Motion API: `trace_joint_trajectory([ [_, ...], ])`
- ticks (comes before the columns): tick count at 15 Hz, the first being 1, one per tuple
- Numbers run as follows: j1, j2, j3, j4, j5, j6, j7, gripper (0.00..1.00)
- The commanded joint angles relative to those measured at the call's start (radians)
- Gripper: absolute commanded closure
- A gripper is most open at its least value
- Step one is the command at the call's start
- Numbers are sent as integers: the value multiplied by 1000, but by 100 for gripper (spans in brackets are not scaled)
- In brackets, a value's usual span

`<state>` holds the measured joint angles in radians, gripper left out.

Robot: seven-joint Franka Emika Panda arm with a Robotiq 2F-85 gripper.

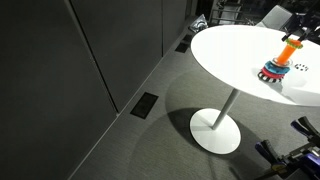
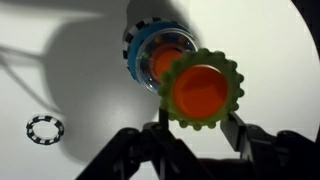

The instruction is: Pick up the green ring from the table and stack it on the rings stacking stand

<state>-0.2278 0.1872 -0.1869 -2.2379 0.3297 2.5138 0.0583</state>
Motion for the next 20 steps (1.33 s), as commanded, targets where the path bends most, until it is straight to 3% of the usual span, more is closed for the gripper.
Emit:
trace_joint_trajectory([
  [1, 19, 9, -8, 25, -64, -23, 93, 70],
  [12, 62, 11, -32, 62, -254, -61, 355, 70],
  [20, 64, 39, -34, 100, -269, -103, 410, 70],
])
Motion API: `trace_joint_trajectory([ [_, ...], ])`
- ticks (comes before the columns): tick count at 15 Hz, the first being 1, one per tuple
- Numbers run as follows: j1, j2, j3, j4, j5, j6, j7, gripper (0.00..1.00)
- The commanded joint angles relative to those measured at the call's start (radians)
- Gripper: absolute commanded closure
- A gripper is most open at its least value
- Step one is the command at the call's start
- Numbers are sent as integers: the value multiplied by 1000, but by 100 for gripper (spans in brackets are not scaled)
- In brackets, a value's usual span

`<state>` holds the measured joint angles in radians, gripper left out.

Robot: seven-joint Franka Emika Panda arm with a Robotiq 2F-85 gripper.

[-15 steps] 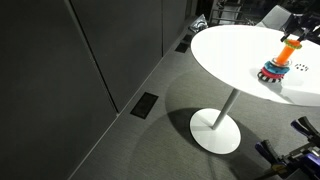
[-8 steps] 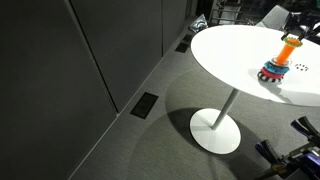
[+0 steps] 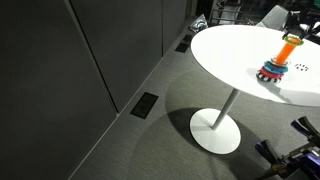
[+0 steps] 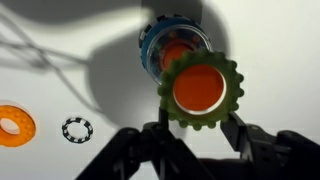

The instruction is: Pick up the green ring from the table and stack it on the rings stacking stand

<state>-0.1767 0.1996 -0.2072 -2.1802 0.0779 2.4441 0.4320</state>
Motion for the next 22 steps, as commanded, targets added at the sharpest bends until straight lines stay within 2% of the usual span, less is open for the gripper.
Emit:
trace_joint_trajectory([
  [1, 12, 33, -12, 49, -12, -37, 32, 70],
  [7, 13, 61, -13, 73, -7, -54, 29, 70],
  [9, 14, 64, -14, 77, -8, -62, 29, 20],
  [10, 13, 66, -14, 80, -7, -68, 28, 19],
  [13, 13, 68, -15, 90, -10, -100, 26, 1],
  [19, 5, 53, -20, 101, -17, -181, -7, 0],
  [22, -1, 29, -16, 90, -23, -208, -74, 0],
])
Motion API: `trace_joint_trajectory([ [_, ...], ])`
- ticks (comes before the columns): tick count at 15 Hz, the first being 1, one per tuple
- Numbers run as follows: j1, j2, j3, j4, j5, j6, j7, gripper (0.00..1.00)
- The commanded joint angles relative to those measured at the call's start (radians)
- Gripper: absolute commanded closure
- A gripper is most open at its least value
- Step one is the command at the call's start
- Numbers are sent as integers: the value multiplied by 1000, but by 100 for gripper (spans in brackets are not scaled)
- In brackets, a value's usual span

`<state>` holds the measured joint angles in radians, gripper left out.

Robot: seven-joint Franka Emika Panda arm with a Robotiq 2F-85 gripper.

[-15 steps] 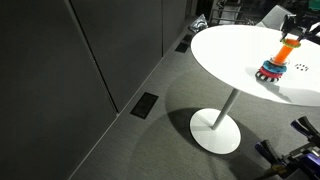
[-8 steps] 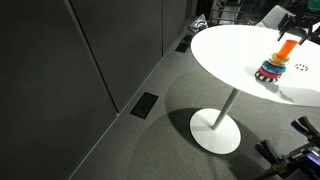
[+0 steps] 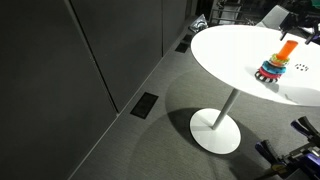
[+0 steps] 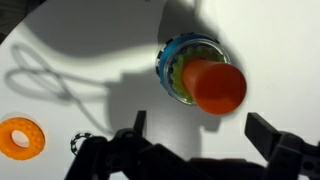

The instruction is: Pick up the green ring from the table and stack it on the rings stacking stand

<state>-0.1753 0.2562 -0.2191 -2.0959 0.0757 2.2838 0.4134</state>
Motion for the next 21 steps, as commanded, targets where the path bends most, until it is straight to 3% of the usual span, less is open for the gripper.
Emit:
trace_joint_trajectory([
  [1, -4, -35, -3, 1, -24, -54, -85, 0],
  [12, -15, -125, 5, -39, -117, -204, -401, 0],
  [21, -15, -293, 6, -136, -94, -187, -414, 0],
])
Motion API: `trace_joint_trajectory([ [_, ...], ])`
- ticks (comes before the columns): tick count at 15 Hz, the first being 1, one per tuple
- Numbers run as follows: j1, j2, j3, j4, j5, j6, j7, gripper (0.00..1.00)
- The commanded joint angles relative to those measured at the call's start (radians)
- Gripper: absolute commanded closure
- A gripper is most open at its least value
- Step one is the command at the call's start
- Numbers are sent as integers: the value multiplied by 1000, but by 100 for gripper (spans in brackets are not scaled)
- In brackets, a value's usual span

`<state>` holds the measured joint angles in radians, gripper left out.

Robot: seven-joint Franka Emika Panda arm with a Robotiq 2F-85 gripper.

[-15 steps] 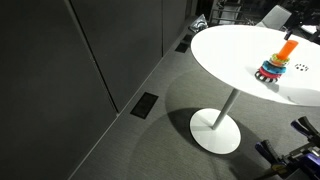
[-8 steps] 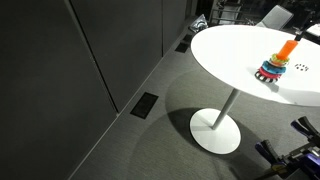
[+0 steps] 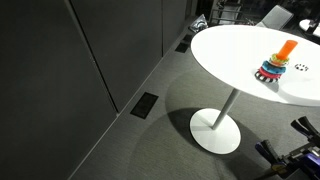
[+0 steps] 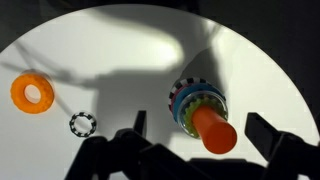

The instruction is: Pick up the green ring from the table and stack it on the rings stacking stand

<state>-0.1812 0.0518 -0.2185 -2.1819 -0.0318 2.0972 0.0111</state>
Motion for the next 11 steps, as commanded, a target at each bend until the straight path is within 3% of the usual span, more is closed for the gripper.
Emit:
trace_joint_trajectory([
  [1, -9, -110, 5, -57, 17, -2, -12, 0],
  [11, -10, -124, 6, -56, 4, -3, -1, 0],
])
